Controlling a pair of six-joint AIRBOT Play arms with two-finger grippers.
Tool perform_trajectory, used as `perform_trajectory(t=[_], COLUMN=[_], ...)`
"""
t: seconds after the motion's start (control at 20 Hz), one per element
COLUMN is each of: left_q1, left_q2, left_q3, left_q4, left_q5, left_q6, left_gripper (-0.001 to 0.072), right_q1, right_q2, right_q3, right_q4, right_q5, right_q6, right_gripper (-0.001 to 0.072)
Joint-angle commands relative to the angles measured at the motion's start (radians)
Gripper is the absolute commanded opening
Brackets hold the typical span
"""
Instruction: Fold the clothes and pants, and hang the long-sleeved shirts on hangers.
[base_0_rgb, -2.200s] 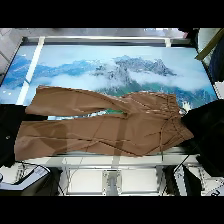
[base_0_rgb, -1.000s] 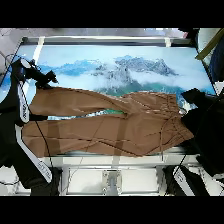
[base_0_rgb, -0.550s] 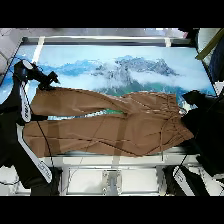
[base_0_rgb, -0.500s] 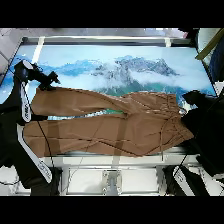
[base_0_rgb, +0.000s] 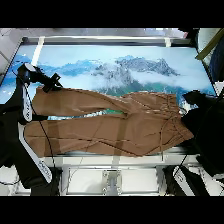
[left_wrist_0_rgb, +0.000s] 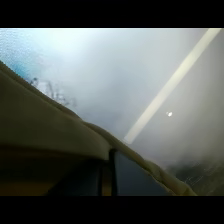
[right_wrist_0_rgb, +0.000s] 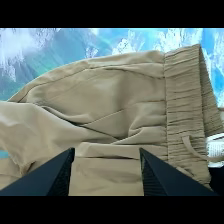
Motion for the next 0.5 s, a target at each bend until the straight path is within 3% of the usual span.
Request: perform_trajectory(t=[0.0,0.15,0.35,0.45], left_q1=[0.002,0.009,0.027,0.027], left_q2=[-0.002,0.006,0.112,0.216], left_q3=[-0.001,0.000,0.000,0.000], left_q4=[-0.005,-0.005,-0.005,-0.032], left_q5=[0.002,0.002,0.080,0.154], left_q6=[0.014,0.045,0.181,0.298], left_gripper=[0.0012,0.0011,0.0011,0.0011], right_q1=[0.001,0.000,-0.001,-0.001], right_q2=[0.000,0.000,0.000,0.000], right_q3=[0.001,0.001,0.026,0.041], right_q4=[0.000,-0.006,-0.102,-0.123], right_q5=[-0.010,-0.012,-0.016,-0.033], right_q6=[-0.005,-0.005,-0.005,-0.005], right_gripper=[0.0454,0.0454,0.0454,0.0454])
